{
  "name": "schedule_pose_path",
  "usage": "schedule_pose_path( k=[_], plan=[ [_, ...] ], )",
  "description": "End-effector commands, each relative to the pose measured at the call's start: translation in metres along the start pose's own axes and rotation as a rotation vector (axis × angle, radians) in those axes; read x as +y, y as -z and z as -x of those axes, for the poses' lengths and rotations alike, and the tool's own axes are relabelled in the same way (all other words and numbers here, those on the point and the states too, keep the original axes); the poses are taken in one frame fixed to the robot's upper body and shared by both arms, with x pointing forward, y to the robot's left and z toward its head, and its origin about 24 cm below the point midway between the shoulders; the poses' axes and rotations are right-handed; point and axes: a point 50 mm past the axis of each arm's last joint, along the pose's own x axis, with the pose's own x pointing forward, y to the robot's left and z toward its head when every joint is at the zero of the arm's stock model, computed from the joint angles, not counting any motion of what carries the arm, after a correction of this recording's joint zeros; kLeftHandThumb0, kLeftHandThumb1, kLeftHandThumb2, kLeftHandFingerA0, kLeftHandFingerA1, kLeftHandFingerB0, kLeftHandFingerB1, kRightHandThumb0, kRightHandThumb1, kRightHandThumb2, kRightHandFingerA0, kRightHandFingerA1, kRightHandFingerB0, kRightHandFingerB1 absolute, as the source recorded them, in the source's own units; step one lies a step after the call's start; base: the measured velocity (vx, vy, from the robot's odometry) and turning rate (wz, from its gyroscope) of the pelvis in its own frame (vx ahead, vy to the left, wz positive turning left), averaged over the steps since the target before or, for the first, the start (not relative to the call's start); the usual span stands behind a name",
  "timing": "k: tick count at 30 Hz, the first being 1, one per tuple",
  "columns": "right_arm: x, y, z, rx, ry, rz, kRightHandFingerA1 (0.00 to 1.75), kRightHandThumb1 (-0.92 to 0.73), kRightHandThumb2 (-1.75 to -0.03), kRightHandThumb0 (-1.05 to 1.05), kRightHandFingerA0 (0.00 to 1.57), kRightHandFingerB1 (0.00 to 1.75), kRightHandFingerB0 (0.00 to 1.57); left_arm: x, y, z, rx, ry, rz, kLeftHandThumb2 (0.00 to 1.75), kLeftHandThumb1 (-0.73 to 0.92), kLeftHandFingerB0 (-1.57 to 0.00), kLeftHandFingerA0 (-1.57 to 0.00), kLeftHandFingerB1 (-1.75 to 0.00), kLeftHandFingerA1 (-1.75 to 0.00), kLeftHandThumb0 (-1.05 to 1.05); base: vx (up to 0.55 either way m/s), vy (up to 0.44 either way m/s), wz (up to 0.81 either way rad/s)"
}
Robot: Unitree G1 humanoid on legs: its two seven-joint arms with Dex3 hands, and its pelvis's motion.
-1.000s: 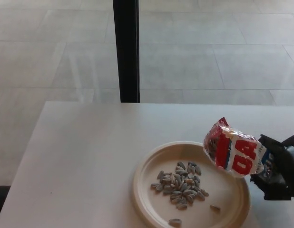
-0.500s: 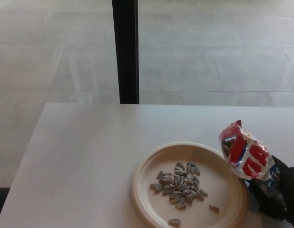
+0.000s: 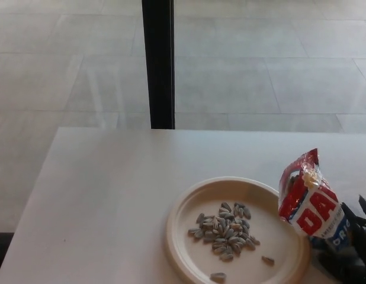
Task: The robot uses its right hand to pick up a bag of sunflower seeds kept in the middle of the desk and tilts it over a plate kept next to it to pour out a few seeds and then puts the bag of seeds back on the desk
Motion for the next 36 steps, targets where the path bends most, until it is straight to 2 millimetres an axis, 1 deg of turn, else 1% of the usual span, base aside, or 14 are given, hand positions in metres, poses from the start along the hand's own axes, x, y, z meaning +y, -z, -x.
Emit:
schedule_pose_path(
  k=[1, 4, 5, 8, 10, 11, 19, 27, 30, 31, 33, 34, 35, 36],
  plan=[
    [-0.010, 0.004, 0.000, -0.029, 0.002, 0.120, 0.13, -0.63, -1.00, -1.04, 0.00, 0.14, 0.06, 0.003, -0.004, 0.000, -0.026, -0.011, -0.002, 0.66, 0.84, -0.44, -0.33, -0.40, -0.55, -0.88, 0.00, 0.000, 0.00],
    [-0.015, 0.002, -0.004, -0.031, -0.003, 0.132, 0.21, -0.62, -1.02, -1.05, 0.00, 0.10, 0.00, 0.002, -0.005, -0.001, -0.021, -0.014, 0.033, 0.77, 0.71, -0.43, -0.31, -0.42, -0.54, -0.91, 0.00, 0.000, 0.00],
    [-0.018, 0.001, -0.004, -0.039, -0.004, 0.128, 0.00, -0.56, -0.85, -1.05, 0.00, 0.02, 0.00, 0.003, -0.005, -0.001, -0.022, -0.009, -0.005, 0.66, 0.85, -0.43, -0.32, -0.38, -0.53, -0.87, 0.00, 0.000, 0.00],
    [-0.022, -0.001, -0.004, -0.045, -0.015, 0.138, 0.00, -0.73, -0.63, -1.05, 0.00, 0.00, 0.00, 0.003, -0.004, 0.000, -0.021, -0.015, 0.025, 0.65, 0.82, -0.46, -0.33, -0.39, -0.53, -0.87, 0.00, 0.000, 0.00],
    [-0.026, -0.002, -0.003, -0.060, -0.001, 0.129, 0.00, -0.61, -0.85, -1.05, 0.00, 0.00, 0.00, 0.003, -0.004, 0.000, -0.023, -0.014, -0.011, 0.66, 0.85, -0.44, -0.34, -0.39, -0.56, -0.86, 0.00, 0.000, 0.00],
    [-0.028, -0.003, -0.003, -0.062, 0.002, 0.112, 0.00, -0.72, -0.62, -1.05, 0.00, 0.00, 0.00, 0.003, -0.004, 0.000, -0.022, -0.015, -0.007, 0.66, 0.85, -0.44, -0.33, -0.40, -0.57, -0.86, 0.00, 0.000, 0.00],
    [-0.048, -0.011, 0.007, -0.022, 0.022, 0.104, 0.00, -0.73, -0.63, -1.05, 0.00, 0.00, 0.00, 0.004, -0.001, 0.001, -0.015, -0.020, 0.004, 0.81, 0.70, -0.45, -0.32, -0.47, -0.59, -0.91, 0.00, 0.000, 0.00],
    [-0.077, -0.004, 0.032, 0.014, 0.032, 0.027, 0.00, -0.76, -0.64, -1.05, 0.00, 0.00, 0.00, 0.005, 0.000, 0.001, -0.012, -0.019, 0.016, 0.65, 0.83, -0.47, -0.34, -0.42, -0.59, -0.82, 0.00, 0.000, 0.00],
    [-0.096, 0.001, 0.059, 0.008, 0.030, -0.045, 0.00, -0.74, -0.63, -1.05, 0.00, 0.00, 0.00, 0.007, -0.001, 0.002, -0.021, -0.018, 0.026, 0.65, 0.82, -0.47, -0.34, -0.43, -0.59, -0.80, 0.00, 0.000, 0.00],
    [-0.101, 0.004, 0.070, 0.014, 0.030, -0.077, 0.00, -0.62, -0.86, -1.04, 0.00, 0.00, 0.00, 0.007, -0.002, 0.001, -0.019, -0.020, 0.032, 0.79, 0.70, -0.44, -0.31, -0.48, -0.60, -0.83, 0.00, 0.000, 0.00],
    [-0.110, 0.016, 0.095, 0.039, 0.003, -0.107, 0.00, -0.77, -0.63, -1.05, 0.00, 0.00, 0.00, 0.007, 0.000, 0.002, -0.015, -0.016, 0.001, 0.66, 0.84, -0.46, -0.35, -0.40, -0.55, -0.82, 0.00, 0.000, 0.00],
    [-0.113, 0.023, 0.109, 0.056, 0.009, -0.113, 0.00, -0.79, -0.63, -1.05, 0.00, 0.00, 0.00, 0.008, 0.000, 0.002, -0.015, -0.021, -0.005, 1.03, 0.65, -0.40, -0.35, -0.51, -0.60, -0.82, 0.00, 0.000, 0.00],
    [-0.114, 0.025, 0.112, 0.059, 0.014, -0.114, 0.00, -0.79, -0.63, -1.05, 0.00, 0.00, 0.00, 0.008, -0.001, 0.002, -0.016, -0.023, -0.010, 1.03, 0.65, -0.40, -0.35, -0.51, -0.60, -0.82, 0.00, 0.000, 0.00],
    [-0.118, 0.030, 0.121, 0.097, 0.038, -0.117, 0.00, -0.66, -0.92, -1.04, 0.00, 0.00, 0.00, 0.008, -0.002, 0.002, -0.021, -0.016, -0.006, 0.81, 0.70, -0.44, -0.33, -0.47, -0.59, -0.91, 0.00, 0.000, 0.00]
  ],
)
